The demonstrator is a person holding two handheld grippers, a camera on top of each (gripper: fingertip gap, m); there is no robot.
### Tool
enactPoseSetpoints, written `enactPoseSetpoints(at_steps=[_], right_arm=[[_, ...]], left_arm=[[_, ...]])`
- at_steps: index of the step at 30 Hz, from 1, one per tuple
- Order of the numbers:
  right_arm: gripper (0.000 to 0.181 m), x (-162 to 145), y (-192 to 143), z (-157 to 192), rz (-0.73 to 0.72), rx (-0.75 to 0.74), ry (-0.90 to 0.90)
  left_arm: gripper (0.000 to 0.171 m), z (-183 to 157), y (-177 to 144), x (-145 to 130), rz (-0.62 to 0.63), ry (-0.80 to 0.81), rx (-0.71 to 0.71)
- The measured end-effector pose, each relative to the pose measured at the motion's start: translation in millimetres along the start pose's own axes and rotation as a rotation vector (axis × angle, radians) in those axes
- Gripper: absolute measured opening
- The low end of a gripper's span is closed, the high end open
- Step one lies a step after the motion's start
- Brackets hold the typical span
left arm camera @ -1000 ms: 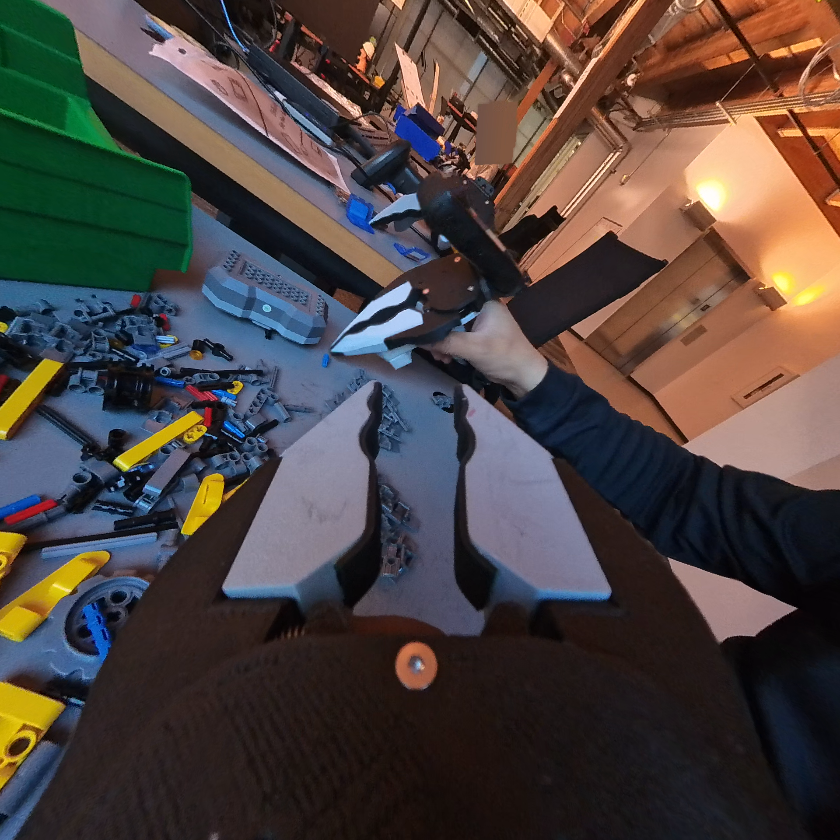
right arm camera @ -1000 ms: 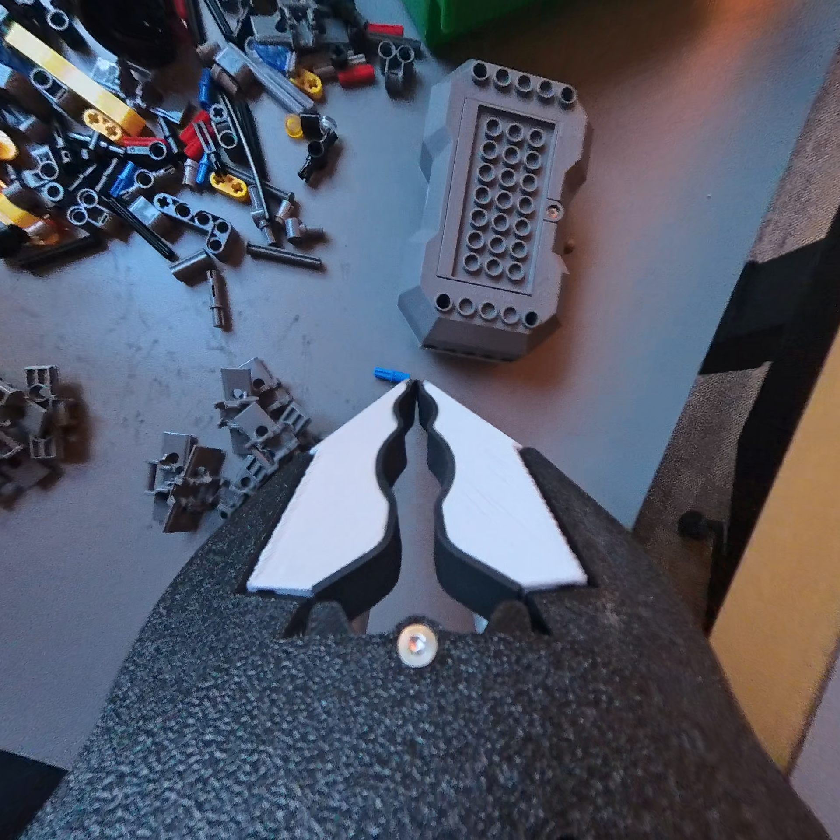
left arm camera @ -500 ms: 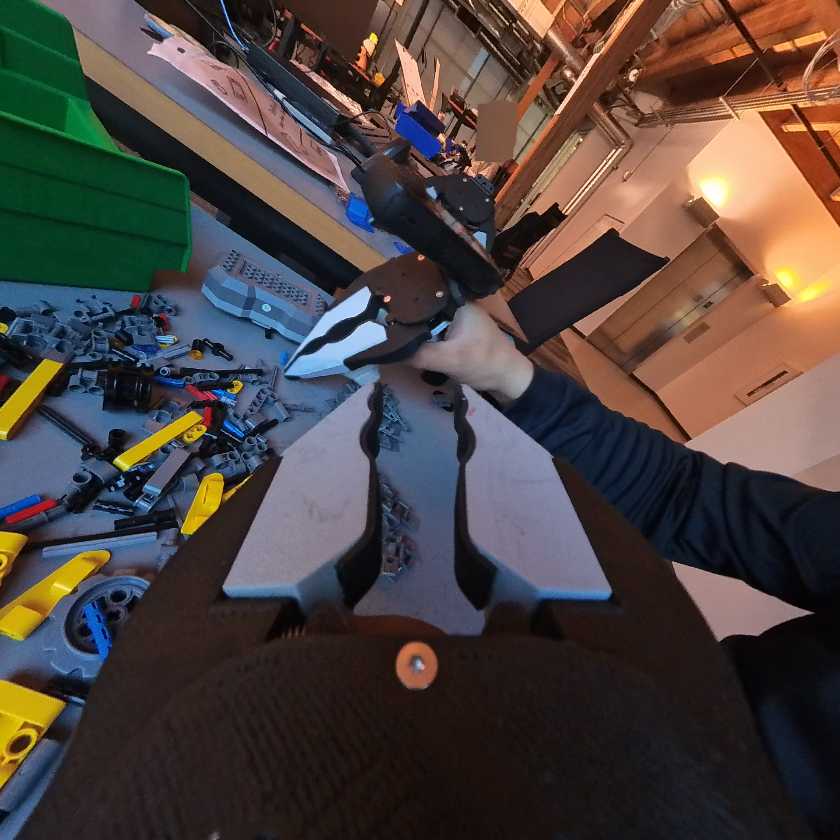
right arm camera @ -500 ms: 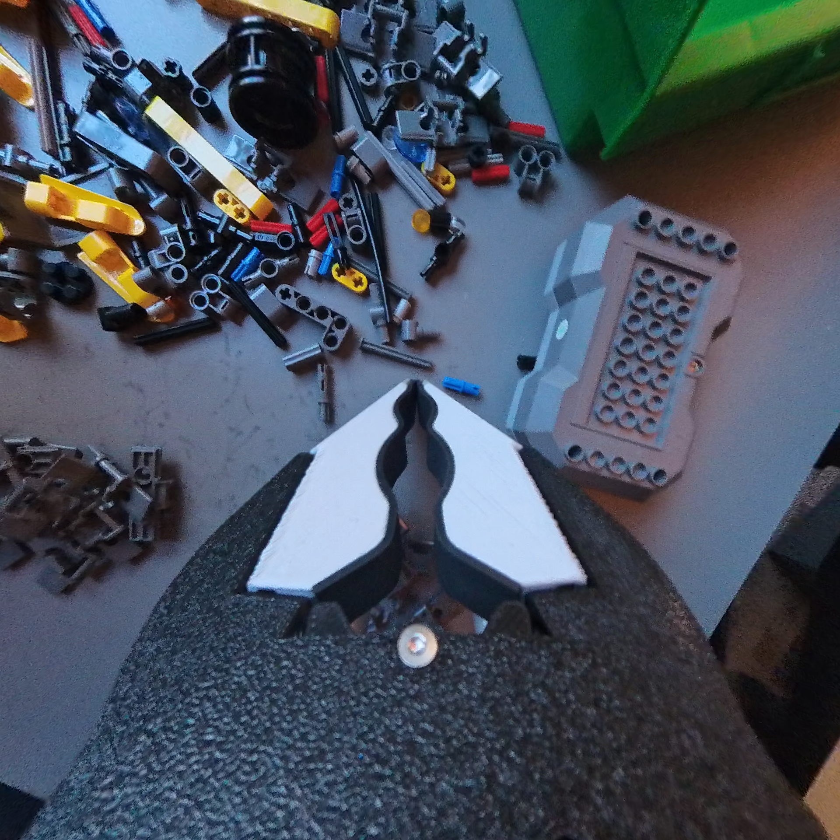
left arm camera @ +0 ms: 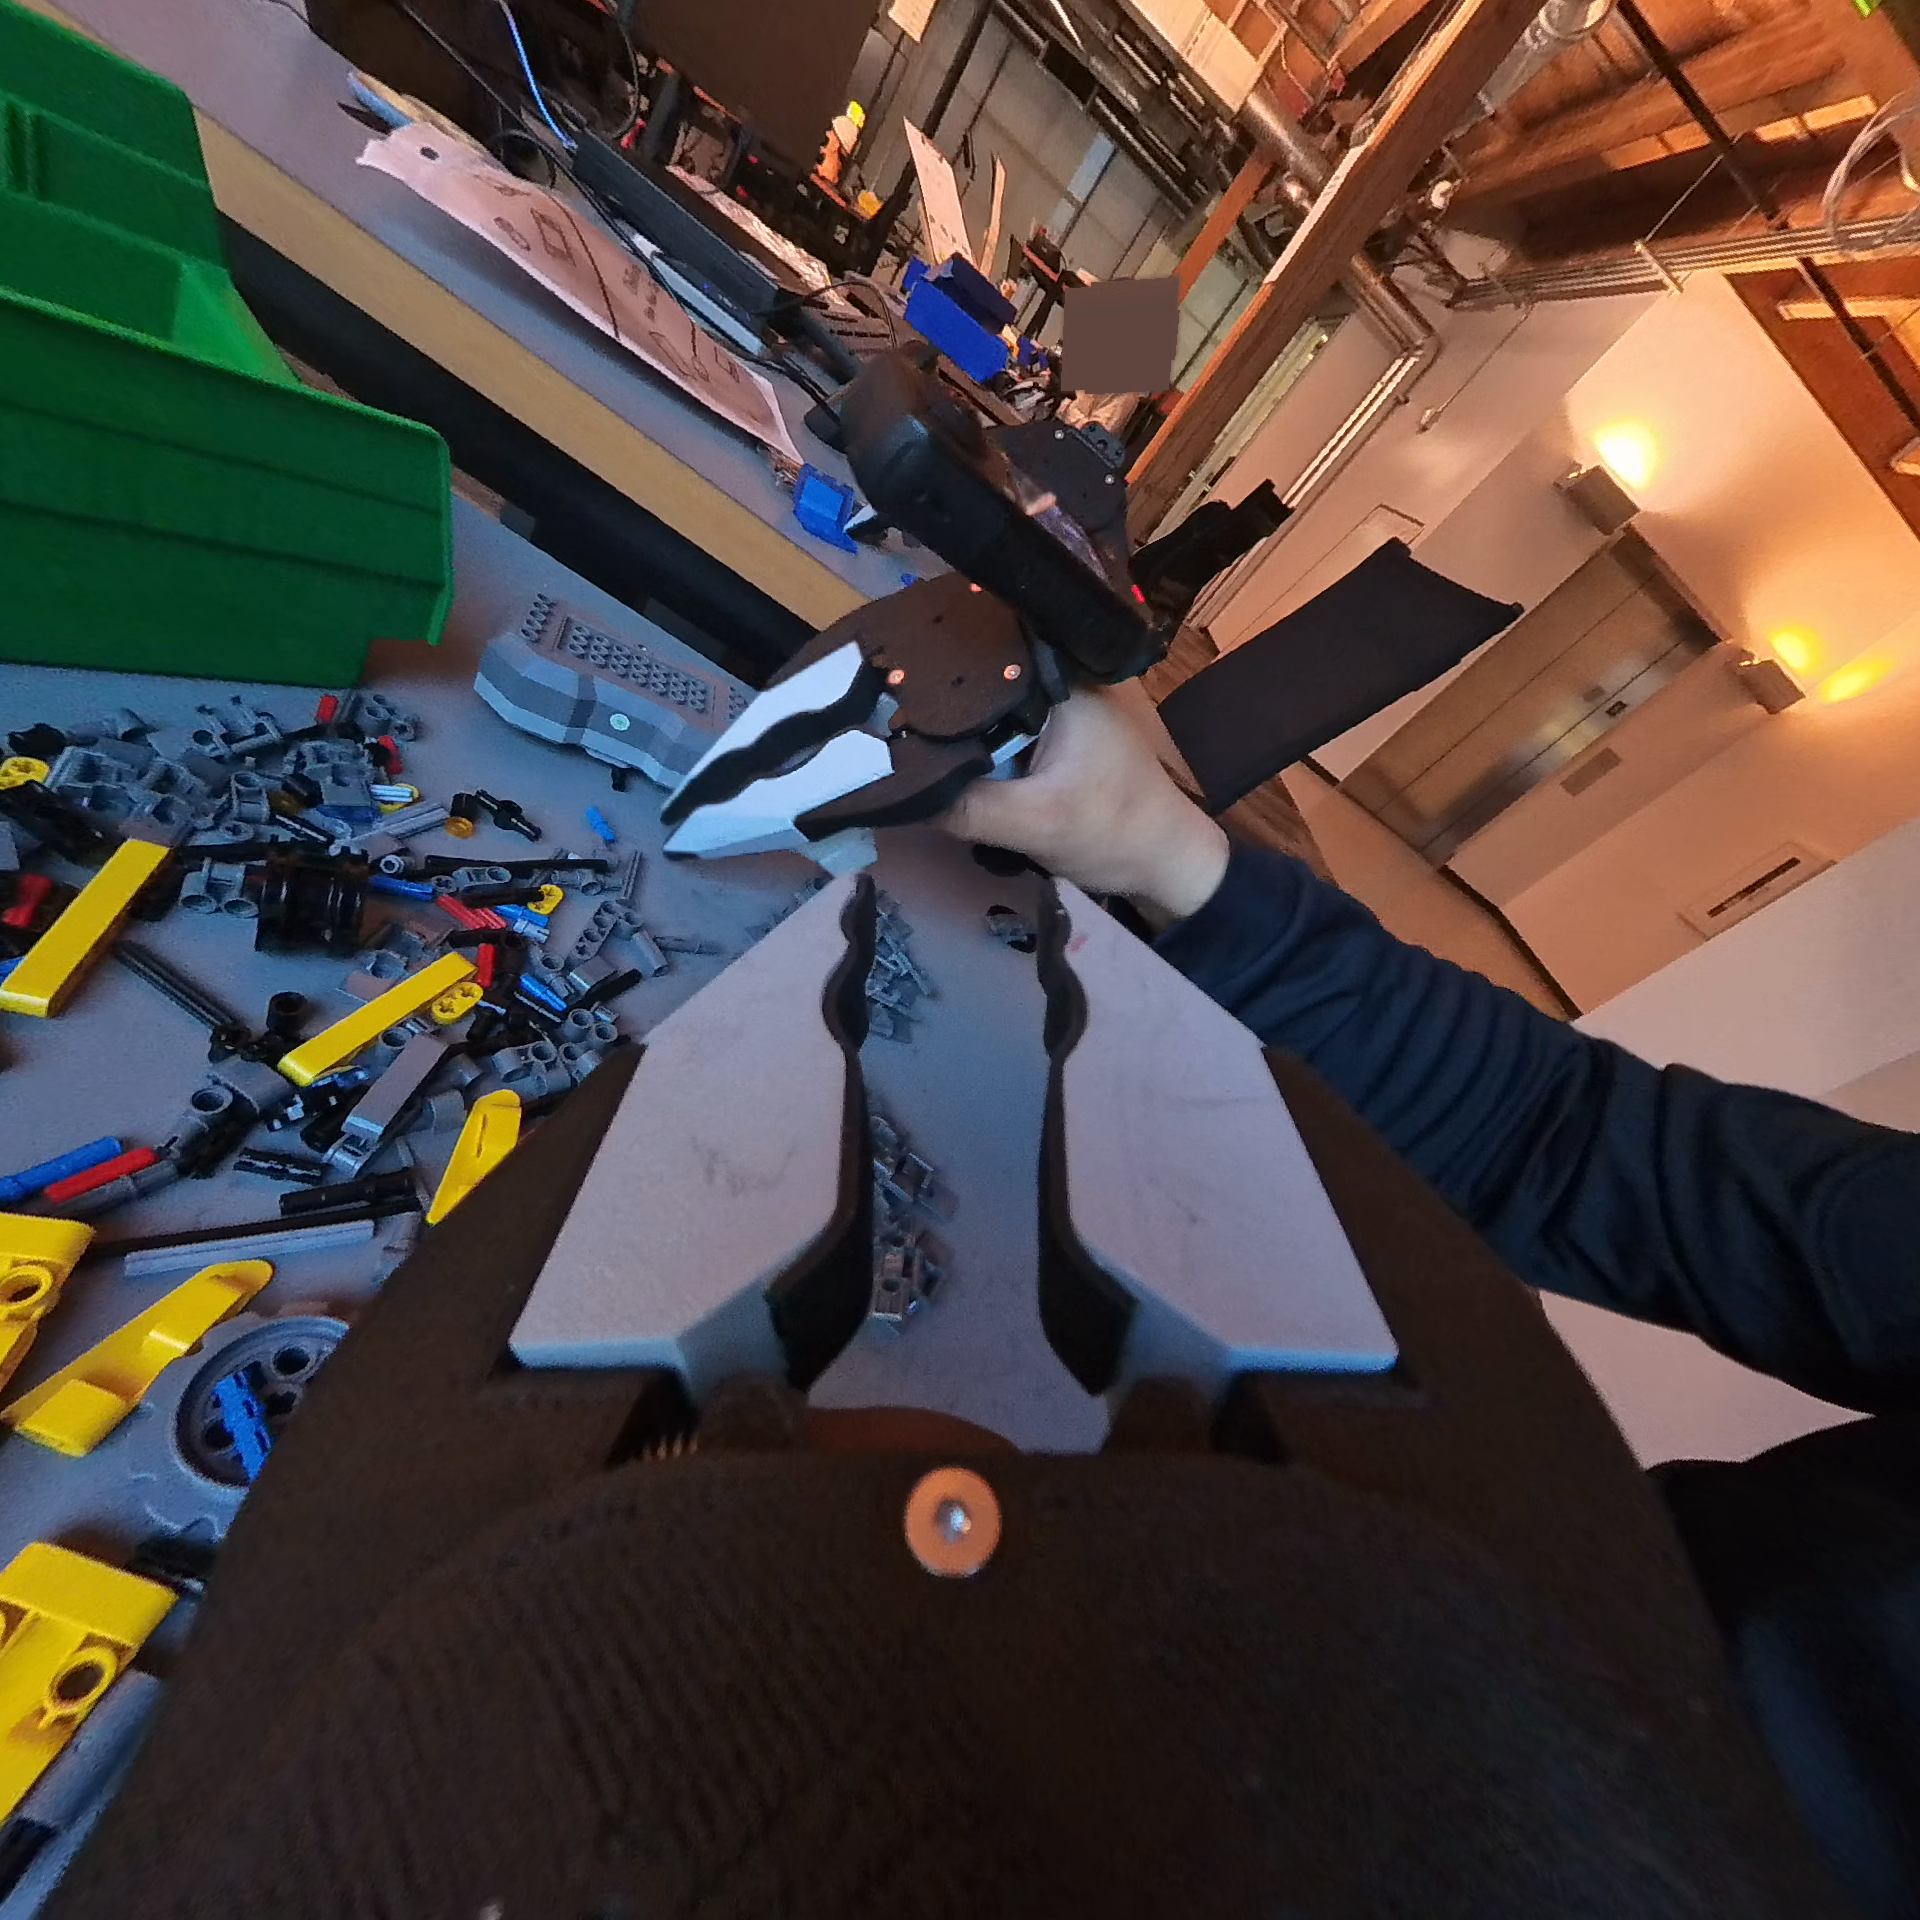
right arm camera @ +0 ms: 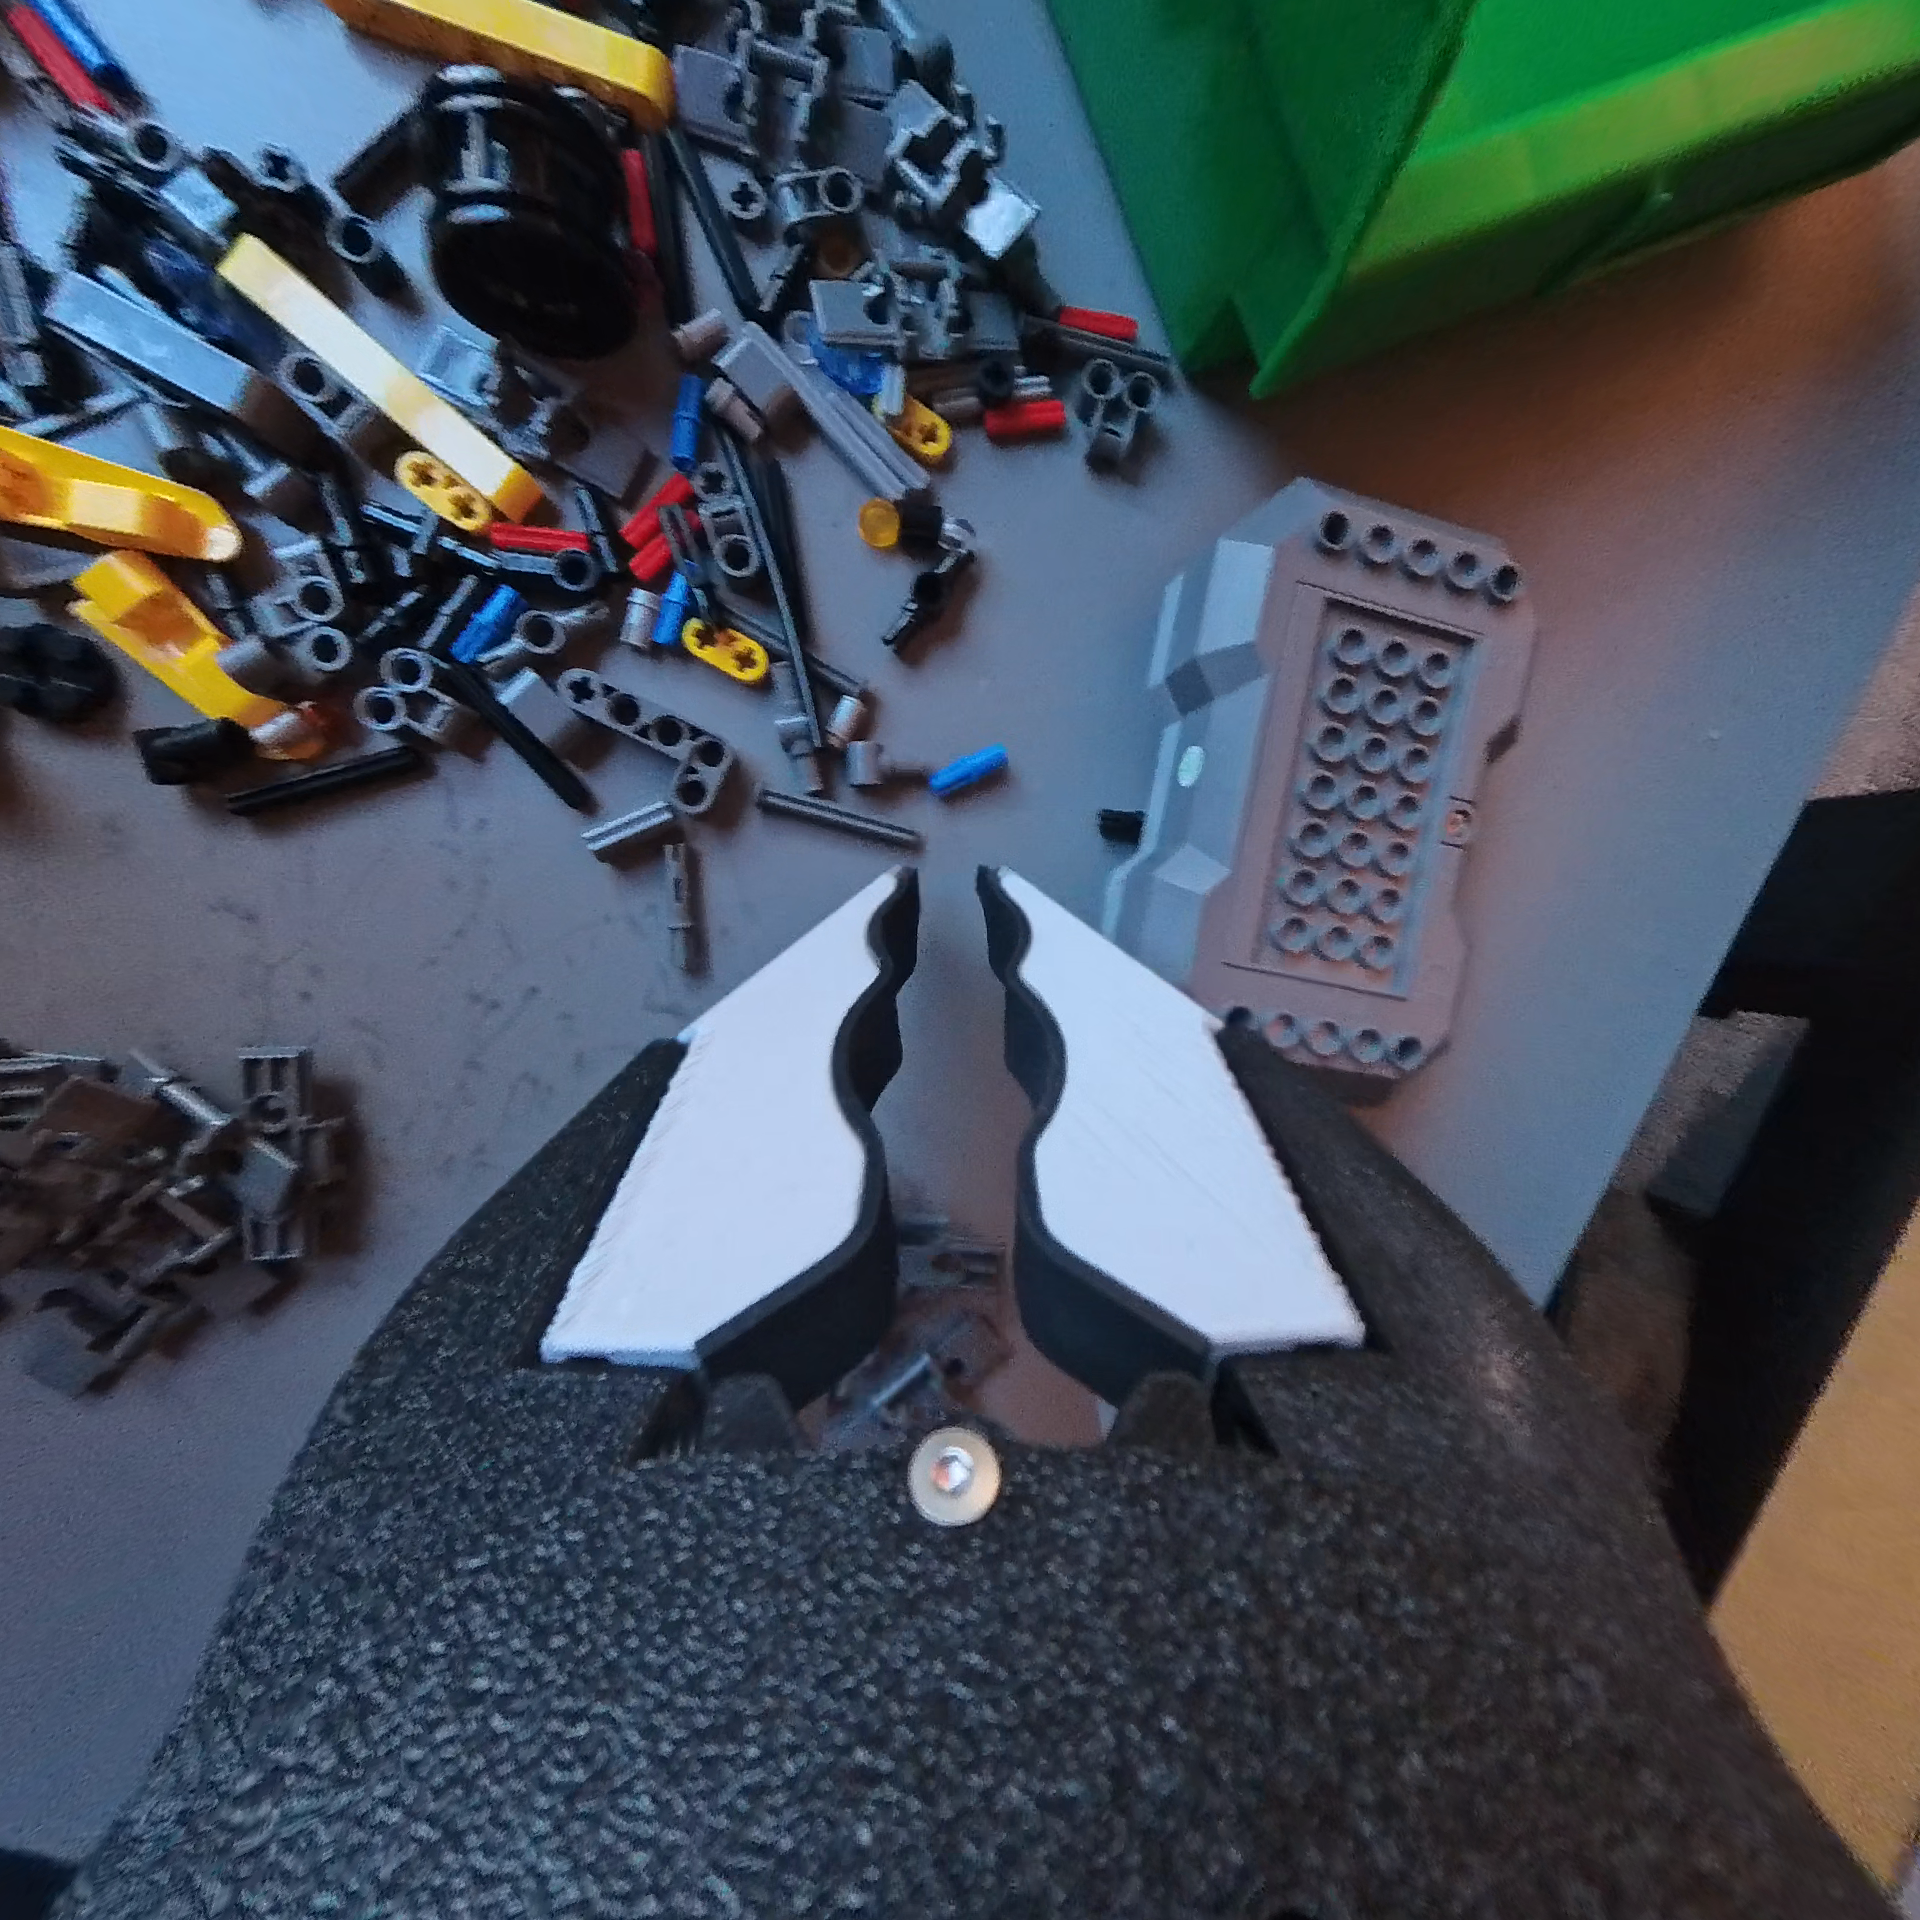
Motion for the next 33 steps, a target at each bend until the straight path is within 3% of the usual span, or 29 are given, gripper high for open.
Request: enactPoseSetpoints(at_steps=[8,12,21,28,33], right_arm=[[0.011,5,-8,45,0.031,0.2,-0.048],[0.0,7,2,48,0.065,0.18,-0.076],[0.002,32,10,44,0.042,0.126,-0.114],[0.012,14,-58,17,-0.086,0.063,-0.051],[0.021,8,-116,21,-0.392,0.116,0.106]], left_arm=[[0.027,3,-1,1,-0.005,-0.015,0.0],[0.027,2,-1,0,0.002,-0.006,0.003],[0.027,4,-3,2,-0.001,-0.009,0.005],[0.028,10,-11,10,-0.023,-0.003,0.031],[0.035,33,-34,30,-0.066,0.08,0.2]])
Point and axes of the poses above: each gripper's, where its closed fingertips meet, y out along the fingers, x out of its top, z = x × y across the jaws, the point moved 1 cm from there along -y, back along the fingers
